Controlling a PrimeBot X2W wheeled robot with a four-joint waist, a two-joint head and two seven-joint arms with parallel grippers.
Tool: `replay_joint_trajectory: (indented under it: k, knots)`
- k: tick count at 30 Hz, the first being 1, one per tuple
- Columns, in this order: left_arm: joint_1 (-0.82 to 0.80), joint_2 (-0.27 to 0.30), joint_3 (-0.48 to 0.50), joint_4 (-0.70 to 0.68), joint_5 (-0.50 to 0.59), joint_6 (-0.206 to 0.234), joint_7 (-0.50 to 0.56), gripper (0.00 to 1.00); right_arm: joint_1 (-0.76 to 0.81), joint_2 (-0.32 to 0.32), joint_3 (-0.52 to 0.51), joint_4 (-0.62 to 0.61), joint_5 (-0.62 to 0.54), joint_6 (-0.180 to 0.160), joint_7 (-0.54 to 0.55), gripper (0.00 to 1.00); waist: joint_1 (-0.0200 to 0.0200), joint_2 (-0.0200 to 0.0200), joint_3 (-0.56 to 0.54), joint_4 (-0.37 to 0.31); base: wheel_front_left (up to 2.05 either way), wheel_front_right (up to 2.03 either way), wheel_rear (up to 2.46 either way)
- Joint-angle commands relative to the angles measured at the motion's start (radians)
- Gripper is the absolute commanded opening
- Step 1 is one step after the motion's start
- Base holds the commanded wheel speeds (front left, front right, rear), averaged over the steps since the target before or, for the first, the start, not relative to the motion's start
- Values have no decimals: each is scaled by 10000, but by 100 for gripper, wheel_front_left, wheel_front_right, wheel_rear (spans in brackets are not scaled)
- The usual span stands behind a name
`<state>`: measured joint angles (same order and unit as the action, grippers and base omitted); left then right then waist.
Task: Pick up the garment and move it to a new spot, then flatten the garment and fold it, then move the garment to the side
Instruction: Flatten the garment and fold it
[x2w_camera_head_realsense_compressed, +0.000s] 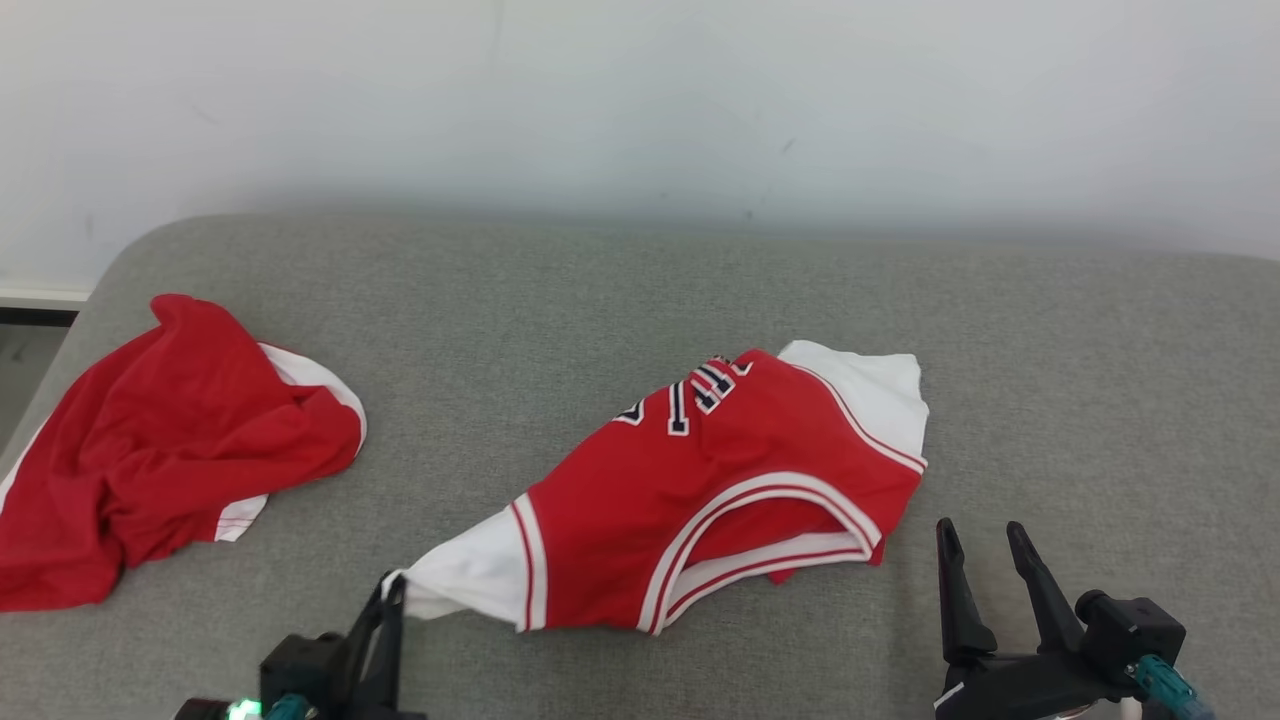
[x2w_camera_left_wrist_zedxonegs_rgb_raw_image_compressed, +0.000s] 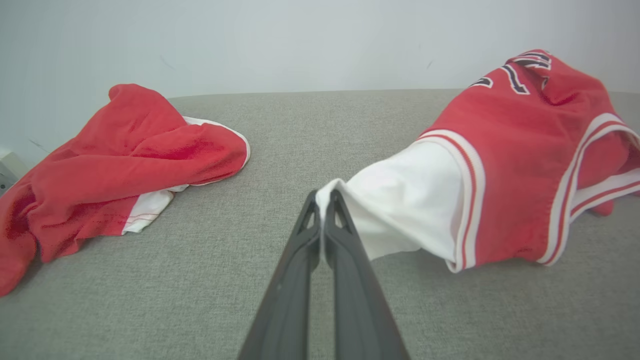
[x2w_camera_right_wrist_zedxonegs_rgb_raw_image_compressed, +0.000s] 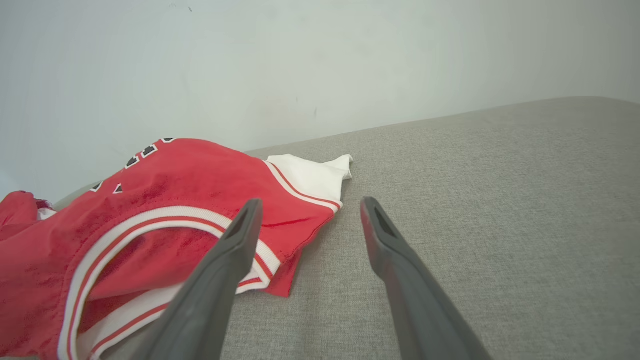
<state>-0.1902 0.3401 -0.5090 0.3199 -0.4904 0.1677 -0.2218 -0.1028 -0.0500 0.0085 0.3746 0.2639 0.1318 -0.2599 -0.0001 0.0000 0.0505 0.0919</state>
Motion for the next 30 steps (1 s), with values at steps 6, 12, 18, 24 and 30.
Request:
replay_joint_trajectory:
  k: [6, 12, 18, 24, 30]
  knots:
    - [552, 417, 291, -376, -158, 379, 131, 0, -55, -11, 44, 28, -124, -22, -40, 100, 1, 0, -47, 73, 0, 0, 0]
    - [389, 268, 259, -576, -45, 602, 40, 100, -40, -10, -38, -46, -194, -22, 29, 100, 1, 0, -48, 19, 0, 0, 0]
    - [186, 294, 230, -956, 23, 640, 35, 100, -25, -11, 12, -96, -115, -22, 44, 100, 1, 0, -5, -9, 0, 0, 0]
    - [-44, -65, -376, -1264, 171, 327, 256, 100, -138, -11, 132, -96, -41, -22, 56, 100, 1, 0, 89, -231, 0, 0, 0]
    - [-286, -533, -1100, -916, 381, -44, 430, 100, -195, -13, 168, -61, -26, -22, 50, 100, 1, 0, 212, -607, 0, 0, 0]
